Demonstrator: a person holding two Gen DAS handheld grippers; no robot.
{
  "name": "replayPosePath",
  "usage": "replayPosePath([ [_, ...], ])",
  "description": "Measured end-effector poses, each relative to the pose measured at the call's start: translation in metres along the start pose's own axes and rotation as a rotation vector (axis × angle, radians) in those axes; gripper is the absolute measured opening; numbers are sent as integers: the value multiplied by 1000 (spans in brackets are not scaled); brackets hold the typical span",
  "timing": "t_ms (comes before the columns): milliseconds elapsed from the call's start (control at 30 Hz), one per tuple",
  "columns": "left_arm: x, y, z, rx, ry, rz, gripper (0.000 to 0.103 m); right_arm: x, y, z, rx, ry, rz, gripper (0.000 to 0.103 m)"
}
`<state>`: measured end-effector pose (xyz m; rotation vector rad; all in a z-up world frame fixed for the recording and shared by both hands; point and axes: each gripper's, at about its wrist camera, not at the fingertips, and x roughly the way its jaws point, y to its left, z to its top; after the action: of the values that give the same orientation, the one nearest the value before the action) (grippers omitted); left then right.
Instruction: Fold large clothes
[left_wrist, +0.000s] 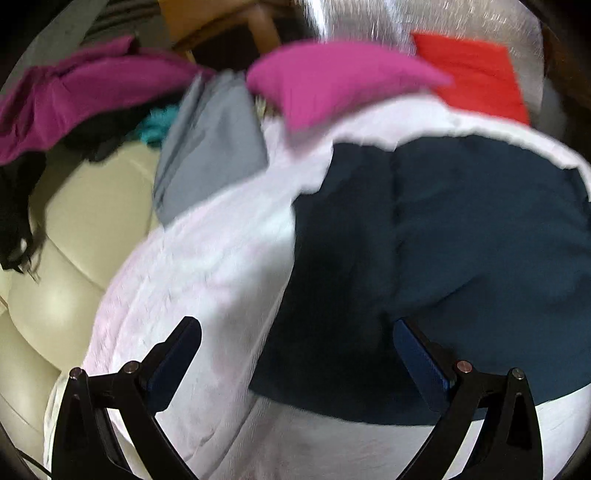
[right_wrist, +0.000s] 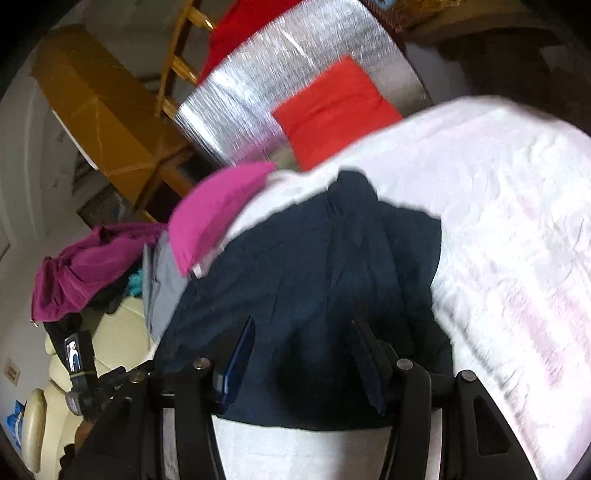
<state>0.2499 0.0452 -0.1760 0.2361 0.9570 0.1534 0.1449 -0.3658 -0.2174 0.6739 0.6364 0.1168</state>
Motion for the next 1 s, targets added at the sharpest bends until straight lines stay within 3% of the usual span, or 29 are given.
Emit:
replayPosePath([
  [100, 28, -7, -2, 8, 93, -42, 103, 36, -5, -13, 35, 141, -68, 58],
  [233, 17, -7, 3, -1, 94, -47, 103, 30, 4, -13, -4, 143, -98, 58],
  [333, -17, -3, 0, -4, -7, -57, 103, 7, 12, -9, -15, 117, -83, 58],
  [433, -64, 6, -1, -32, -108, -65, 103, -26, 30, -5, -86, 60, -112, 71],
  [500, -98, 10, -2, -57, -171, -92, 103, -46, 48, -1, -140, 27, -132, 71],
  [733, -199, 19, -18, -104, -339, -115, 103, -121, 103, -8, -273, -78, -228, 80],
  [1000, -280, 29, -47, -132, -508, -107, 103, -199, 151, -23, -347, -192, -272, 87],
])
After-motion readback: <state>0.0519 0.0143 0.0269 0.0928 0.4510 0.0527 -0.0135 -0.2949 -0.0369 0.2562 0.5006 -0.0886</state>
